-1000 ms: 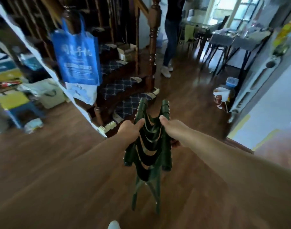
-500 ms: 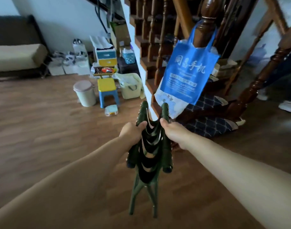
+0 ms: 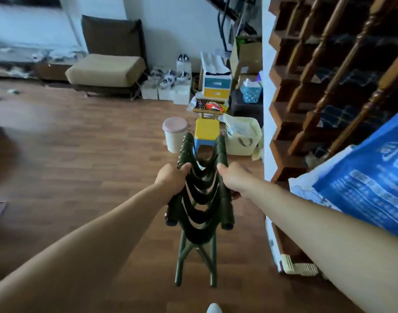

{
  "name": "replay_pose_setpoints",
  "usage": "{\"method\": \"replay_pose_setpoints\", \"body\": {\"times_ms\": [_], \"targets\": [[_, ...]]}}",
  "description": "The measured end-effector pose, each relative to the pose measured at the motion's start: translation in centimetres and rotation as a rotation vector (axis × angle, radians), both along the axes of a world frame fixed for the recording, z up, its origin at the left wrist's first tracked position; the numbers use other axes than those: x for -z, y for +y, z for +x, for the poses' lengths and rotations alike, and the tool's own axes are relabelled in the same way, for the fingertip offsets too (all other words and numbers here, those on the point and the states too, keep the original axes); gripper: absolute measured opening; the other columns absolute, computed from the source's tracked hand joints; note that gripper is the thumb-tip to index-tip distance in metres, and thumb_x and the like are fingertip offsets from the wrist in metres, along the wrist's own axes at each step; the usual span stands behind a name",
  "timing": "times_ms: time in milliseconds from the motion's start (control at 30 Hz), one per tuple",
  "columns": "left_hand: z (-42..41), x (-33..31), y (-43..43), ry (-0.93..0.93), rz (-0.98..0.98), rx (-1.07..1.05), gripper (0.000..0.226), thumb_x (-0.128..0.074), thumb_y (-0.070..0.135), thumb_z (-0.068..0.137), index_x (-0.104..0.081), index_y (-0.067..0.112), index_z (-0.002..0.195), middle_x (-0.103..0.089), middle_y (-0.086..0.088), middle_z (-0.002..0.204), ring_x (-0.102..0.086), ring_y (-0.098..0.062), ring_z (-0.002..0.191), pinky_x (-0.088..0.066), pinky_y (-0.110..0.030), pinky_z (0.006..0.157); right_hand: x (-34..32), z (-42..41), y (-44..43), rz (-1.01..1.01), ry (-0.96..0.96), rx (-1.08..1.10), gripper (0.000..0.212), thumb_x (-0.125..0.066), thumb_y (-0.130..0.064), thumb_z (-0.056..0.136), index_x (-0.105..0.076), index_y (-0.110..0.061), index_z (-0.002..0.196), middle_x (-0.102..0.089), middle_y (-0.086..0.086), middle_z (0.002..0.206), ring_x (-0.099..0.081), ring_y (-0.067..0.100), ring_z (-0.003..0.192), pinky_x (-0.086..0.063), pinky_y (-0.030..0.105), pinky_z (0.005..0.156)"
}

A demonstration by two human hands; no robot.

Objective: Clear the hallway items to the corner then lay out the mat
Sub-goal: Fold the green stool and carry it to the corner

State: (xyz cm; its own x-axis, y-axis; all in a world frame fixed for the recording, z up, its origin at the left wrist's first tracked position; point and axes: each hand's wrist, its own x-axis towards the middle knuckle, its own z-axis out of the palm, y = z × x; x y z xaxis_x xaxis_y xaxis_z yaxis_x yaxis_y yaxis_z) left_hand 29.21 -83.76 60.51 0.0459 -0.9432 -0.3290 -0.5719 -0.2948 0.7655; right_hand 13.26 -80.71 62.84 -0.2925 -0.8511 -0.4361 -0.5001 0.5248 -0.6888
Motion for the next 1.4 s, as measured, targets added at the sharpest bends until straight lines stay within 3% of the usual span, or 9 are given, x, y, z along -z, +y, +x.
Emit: {"method": "replay_pose_setpoints", "body": {"times_ms": [167, 333, 567, 667, 867, 1000, 1100, 1267, 1400], "targets": [[1.5, 0.6, -9.8, -0.01, -0.006, -0.105, 0.045, -0.048, 0.047, 0.093, -0.053, 0.007, 0.072, -0.053, -0.002, 0.063, -0.051, -0.015, 0.052, -0.033, -0.025, 0.044, 0.2, 0.7, -11.6, 0.036, -0.032, -0.1, 0.031, -0.035, -0.037, 0.099, -0.05, -0.011, 0.092, -0.051, 0.008, 0.079, -0.056, 0.026, 0.072, -0.048, 0.031, 0.063], [3.4, 2.1, -19.7, -0.062, -0.039, -0.133, 0.05, -0.047, 0.047, 0.093, -0.048, 0.01, 0.058, -0.05, -0.001, 0.055, -0.048, -0.015, 0.047, -0.031, -0.025, 0.042, 1.4, 2.8, -22.4, 0.078, 0.049, -0.155, 0.046, -0.032, -0.038, 0.1, -0.051, 0.0, 0.117, -0.056, 0.021, 0.113, -0.059, 0.034, 0.097, -0.051, 0.041, 0.08], [6.4, 5.2, -35.0, -0.119, 0.001, -0.078, 0.049, -0.044, 0.046, 0.094, -0.052, 0.007, 0.066, -0.052, -0.003, 0.061, -0.051, -0.017, 0.054, -0.036, -0.028, 0.048, 5.0, 5.2, -37.7, 0.118, 0.089, -0.171, 0.035, -0.03, -0.04, 0.1, -0.047, -0.01, 0.108, -0.043, 0.007, 0.075, -0.046, 0.025, 0.069, -0.035, 0.029, 0.053], [7.5, 6.8, -41.3, -0.136, 0.029, -0.056, 0.047, -0.043, 0.045, 0.095, -0.057, 0.003, 0.08, -0.053, -0.004, 0.065, -0.054, -0.024, 0.062, -0.042, -0.03, 0.06, 6.8, 6.0, -43.8, 0.149, 0.074, -0.125, 0.05, -0.03, -0.039, 0.101, -0.044, -0.002, 0.131, -0.05, 0.013, 0.098, -0.05, 0.028, 0.083, -0.04, 0.03, 0.062], [7.7, 10.6, -51.8, -0.201, 0.066, 0.004, 0.044, -0.042, 0.043, 0.096, -0.056, 0.002, 0.09, -0.052, -0.003, 0.068, -0.051, -0.022, 0.063, -0.039, -0.03, 0.059, 11.0, 6.4, -53.5, 0.182, 0.127, -0.083, 0.047, -0.028, -0.035, 0.101, -0.046, -0.001, 0.129, -0.051, 0.02, 0.128, -0.05, 0.034, 0.113, -0.036, 0.031, 0.077], [7.7, 14.7, -58.6, -0.223, 0.127, 0.007, 0.046, -0.04, 0.044, 0.096, -0.057, 0.001, 0.095, -0.056, -0.008, 0.078, -0.056, -0.026, 0.071, -0.045, -0.032, 0.065, 14.5, 6.7, -59.9, 0.229, 0.032, -0.048, 0.045, -0.03, -0.036, 0.101, -0.046, -0.003, 0.127, -0.051, 0.017, 0.115, -0.051, 0.034, 0.109, -0.047, 0.041, 0.092], [7.6, 18.8, -63.3, -0.24, 0.158, 0.022, 0.048, -0.04, 0.044, 0.096, -0.057, 0.0, 0.095, -0.057, -0.009, 0.079, -0.057, -0.026, 0.072, -0.046, -0.032, 0.065, 18.1, 6.6, -64.6, 0.247, 0.019, -0.045, 0.044, -0.032, -0.034, 0.101, -0.047, -0.002, 0.126, -0.053, 0.019, 0.123, -0.053, 0.035, 0.11, -0.048, 0.041, 0.088], [7.7, 26.9, -69.3, -0.272, 0.185, 0.028, 0.049, -0.04, 0.046, 0.096, -0.056, 0.0, 0.096, -0.056, -0.008, 0.079, -0.056, -0.026, 0.072, -0.043, -0.031, 0.063, 25.3, 6.6, -70.6, 0.263, 0.06, -0.069, 0.04, -0.031, -0.031, 0.1, -0.049, -0.002, 0.121, -0.049, 0.013, 0.1, -0.049, 0.029, 0.09, -0.045, 0.037, 0.078], [7.9, 35.5, -72.8, -0.28, 0.181, 0.055, 0.05, -0.039, 0.046, 0.096, -0.057, 0.0, 0.097, -0.054, -0.006, 0.075, -0.055, -0.024, 0.068, -0.042, -0.03, 0.058, 33.7, 6.7, -73.9, 0.228, 0.09, -0.116, 0.04, -0.03, -0.023, 0.1, -0.053, 0.003, 0.119, -0.048, 0.015, 0.097, -0.046, 0.026, 0.088, -0.045, 0.04, 0.087]]}}
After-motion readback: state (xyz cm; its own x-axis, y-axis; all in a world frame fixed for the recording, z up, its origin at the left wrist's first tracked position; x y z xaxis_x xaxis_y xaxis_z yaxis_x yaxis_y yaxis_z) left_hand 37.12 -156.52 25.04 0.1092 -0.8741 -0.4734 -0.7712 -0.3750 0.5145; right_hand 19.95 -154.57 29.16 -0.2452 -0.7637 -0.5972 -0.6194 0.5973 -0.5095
